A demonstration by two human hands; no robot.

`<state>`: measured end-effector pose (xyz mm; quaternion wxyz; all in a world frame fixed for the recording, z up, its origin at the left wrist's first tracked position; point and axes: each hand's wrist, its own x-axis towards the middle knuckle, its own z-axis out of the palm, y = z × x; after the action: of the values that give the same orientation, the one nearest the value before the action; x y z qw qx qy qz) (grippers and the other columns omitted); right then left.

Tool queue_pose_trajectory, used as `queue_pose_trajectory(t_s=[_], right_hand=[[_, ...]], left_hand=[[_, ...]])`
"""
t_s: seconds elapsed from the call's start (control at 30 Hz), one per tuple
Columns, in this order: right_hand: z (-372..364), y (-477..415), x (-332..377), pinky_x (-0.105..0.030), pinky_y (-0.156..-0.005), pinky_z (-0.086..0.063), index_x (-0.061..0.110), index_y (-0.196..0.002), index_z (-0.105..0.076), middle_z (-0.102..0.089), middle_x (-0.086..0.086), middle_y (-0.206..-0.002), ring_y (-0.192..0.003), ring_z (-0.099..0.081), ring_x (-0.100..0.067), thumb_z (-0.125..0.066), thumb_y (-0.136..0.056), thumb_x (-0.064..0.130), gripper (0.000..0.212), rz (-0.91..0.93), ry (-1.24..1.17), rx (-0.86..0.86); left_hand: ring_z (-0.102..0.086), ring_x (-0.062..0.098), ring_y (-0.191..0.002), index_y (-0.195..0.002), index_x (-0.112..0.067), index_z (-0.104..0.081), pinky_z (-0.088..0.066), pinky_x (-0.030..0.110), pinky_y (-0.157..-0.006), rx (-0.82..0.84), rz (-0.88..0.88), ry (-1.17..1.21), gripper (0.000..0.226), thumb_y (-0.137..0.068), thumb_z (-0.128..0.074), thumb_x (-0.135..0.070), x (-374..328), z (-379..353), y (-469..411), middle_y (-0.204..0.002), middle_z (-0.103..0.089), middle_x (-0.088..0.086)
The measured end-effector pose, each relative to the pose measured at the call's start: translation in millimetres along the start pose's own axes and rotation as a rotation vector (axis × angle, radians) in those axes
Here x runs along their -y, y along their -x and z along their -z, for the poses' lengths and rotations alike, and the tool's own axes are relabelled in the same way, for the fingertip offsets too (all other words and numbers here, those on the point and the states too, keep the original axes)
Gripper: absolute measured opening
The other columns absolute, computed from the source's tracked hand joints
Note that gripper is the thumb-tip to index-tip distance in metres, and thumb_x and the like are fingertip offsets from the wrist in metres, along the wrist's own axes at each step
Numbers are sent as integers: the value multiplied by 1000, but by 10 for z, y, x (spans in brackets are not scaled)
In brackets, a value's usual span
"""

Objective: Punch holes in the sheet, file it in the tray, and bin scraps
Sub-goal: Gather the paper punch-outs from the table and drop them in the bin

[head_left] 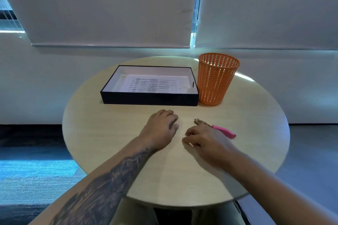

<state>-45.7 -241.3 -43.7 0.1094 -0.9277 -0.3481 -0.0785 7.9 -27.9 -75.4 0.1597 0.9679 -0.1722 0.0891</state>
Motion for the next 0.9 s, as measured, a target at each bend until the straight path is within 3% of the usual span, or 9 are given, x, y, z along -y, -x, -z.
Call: queue_pose_trajectory(t_s=[0.23,0.33,0.4,0.47,0.53,0.7,0.8,0.9], right_hand=[[-23,19,42,-34,-82,-55,30,-121,-72,-67,3,-127,-110,-60,-19,-52,-98,15,34,58,113,-7],[5,-6,59,-36,-88,-54,32,-122,-72,-66,7,-129,-113,-59,-17,-49,-98,17,36,3,81,30],[54,-43,64,-34,-97,-51,31,-122,-72,-67,10,-129,-117,-58,-11,-49,-98,16,36,-126,-65,51],[128,-81,62,-24,-100,-47,27,-121,-73,-69,13,-122,-114,-60,-4,-53,-96,11,36,-337,-343,18],[220,-127,29,-15,-88,-47,25,-112,-76,-73,14,-110,-102,-65,-1,-58,-94,5,32,-521,-640,-48],[432,-214,-55,-25,-67,-46,8,-97,-74,-74,-4,-92,-67,-61,-8,-67,-86,-8,20,-695,-1301,-142],[538,-266,-91,-24,-66,-48,6,-96,-71,-72,-4,-87,-70,-63,-11,-71,-84,-7,18,-685,-1432,-184],[632,-309,-160,-26,-70,-47,12,-94,-72,-74,1,-88,-68,-64,-5,-74,-85,3,13,-675,-1347,-197]], left_hand=[[-39,23,-138,-136,-22,-55,-31,43,-115,7,-1,-4,44,-98,-43,-41,2,7,7,-148,-50,1],[-38,22,-139,-137,-22,-54,-30,42,-116,8,6,-1,44,-99,-44,-41,-10,10,14,-149,-49,0],[-37,22,-140,-138,-22,-54,-30,42,-116,14,13,5,44,-99,-43,-41,-17,18,18,-150,-48,-1],[-36,21,-141,-139,-23,-53,-29,42,-117,29,24,11,45,-99,-42,-42,-21,31,20,-151,-47,-1],[-34,21,-142,-141,-24,-52,-28,43,-118,43,36,15,46,-99,-41,-43,-29,48,17,-152,-45,-2],[-40,19,-137,-133,-27,-58,-34,41,-115,48,64,67,39,-97,-49,-41,-48,109,-29,-146,-51,-6],[-51,15,-122,-122,-28,-63,-43,36,-103,-15,57,125,31,-95,-51,-35,-58,167,-91,-130,-60,-11],[-53,12,-117,-121,-27,-66,-46,35,-99,-53,63,196,29,-94,-55,-30,-126,331,-231,-129,-60,-12]])
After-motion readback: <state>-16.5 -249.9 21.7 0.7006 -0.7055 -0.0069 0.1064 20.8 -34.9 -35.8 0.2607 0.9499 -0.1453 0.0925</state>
